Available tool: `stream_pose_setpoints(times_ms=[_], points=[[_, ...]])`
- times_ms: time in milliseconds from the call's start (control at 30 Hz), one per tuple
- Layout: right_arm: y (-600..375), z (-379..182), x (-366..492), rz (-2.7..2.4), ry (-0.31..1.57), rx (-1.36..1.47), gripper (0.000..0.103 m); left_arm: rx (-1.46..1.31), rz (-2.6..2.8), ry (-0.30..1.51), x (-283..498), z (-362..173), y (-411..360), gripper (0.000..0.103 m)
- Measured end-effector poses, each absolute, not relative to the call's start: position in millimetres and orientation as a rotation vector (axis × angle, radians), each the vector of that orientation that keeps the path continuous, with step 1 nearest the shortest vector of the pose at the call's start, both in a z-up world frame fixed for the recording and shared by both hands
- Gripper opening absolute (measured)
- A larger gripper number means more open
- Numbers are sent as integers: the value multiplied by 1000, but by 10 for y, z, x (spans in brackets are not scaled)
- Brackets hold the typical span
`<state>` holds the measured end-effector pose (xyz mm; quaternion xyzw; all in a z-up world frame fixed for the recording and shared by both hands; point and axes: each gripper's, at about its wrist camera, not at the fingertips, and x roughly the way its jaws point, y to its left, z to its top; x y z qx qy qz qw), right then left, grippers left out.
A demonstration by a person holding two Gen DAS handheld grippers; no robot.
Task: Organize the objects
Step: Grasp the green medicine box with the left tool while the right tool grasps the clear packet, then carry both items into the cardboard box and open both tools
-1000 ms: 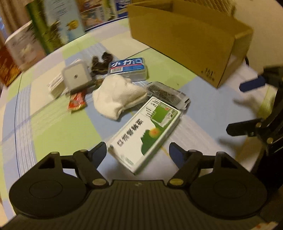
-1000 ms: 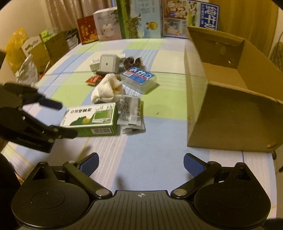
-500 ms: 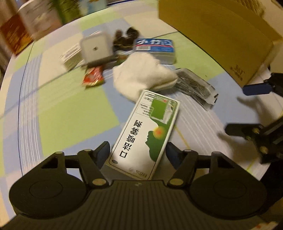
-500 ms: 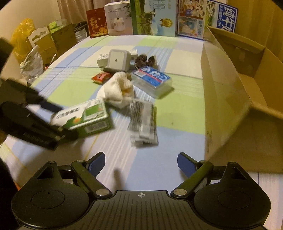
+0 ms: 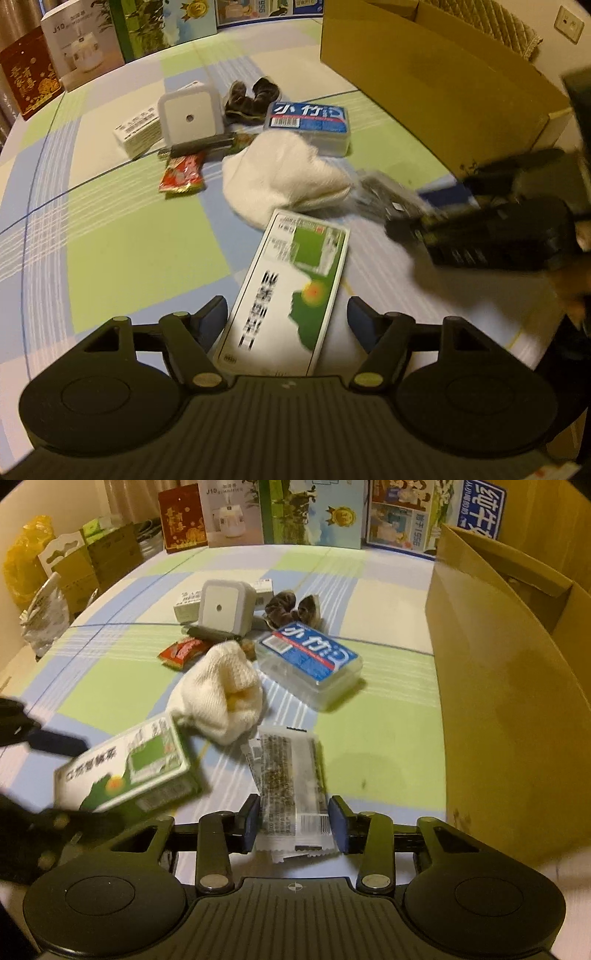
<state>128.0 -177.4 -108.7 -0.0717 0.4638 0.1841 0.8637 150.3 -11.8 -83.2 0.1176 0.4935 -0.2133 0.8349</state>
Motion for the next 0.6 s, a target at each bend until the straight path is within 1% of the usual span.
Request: stream_pose_setpoints(times_ms=[100, 167, 200, 233, 267, 400, 433, 467, 500, 600], points=[[-1839, -1066, 1085, 375, 988, -158, 37, 257, -451, 1046, 1548, -886, -169, 66], [-1886, -1065, 975, 375, 993, -161, 38, 274, -452, 1047, 1555, -925, -204, 62], [-1884, -1068, 946, 376, 992, -165, 40, 287, -452, 1051, 1550, -945, -225, 59], [-1890, -1075, 923, 382, 985, -168, 47, 297, -451, 1054, 1536, -960, -238, 54], [-1883, -1083, 912, 389, 979, -172, 52, 299, -453, 1056, 1522, -971, -251, 53], [-1824, -1104, 944, 396, 959, -191, 53, 282, -447, 1061, 1467, -987, -268, 51], [-1810, -1108, 945, 399, 953, -199, 51, 272, -443, 1060, 1456, -986, -265, 51], [-1795, -1114, 952, 405, 948, -205, 38, 264, -438, 1063, 1443, -984, -266, 51], [-1786, -1109, 948, 413, 943, -211, 34, 259, -437, 1066, 1423, -981, -270, 51], [-1784, -1078, 899, 405, 951, -210, 34, 266, -440, 1056, 1319, -963, -304, 51]])
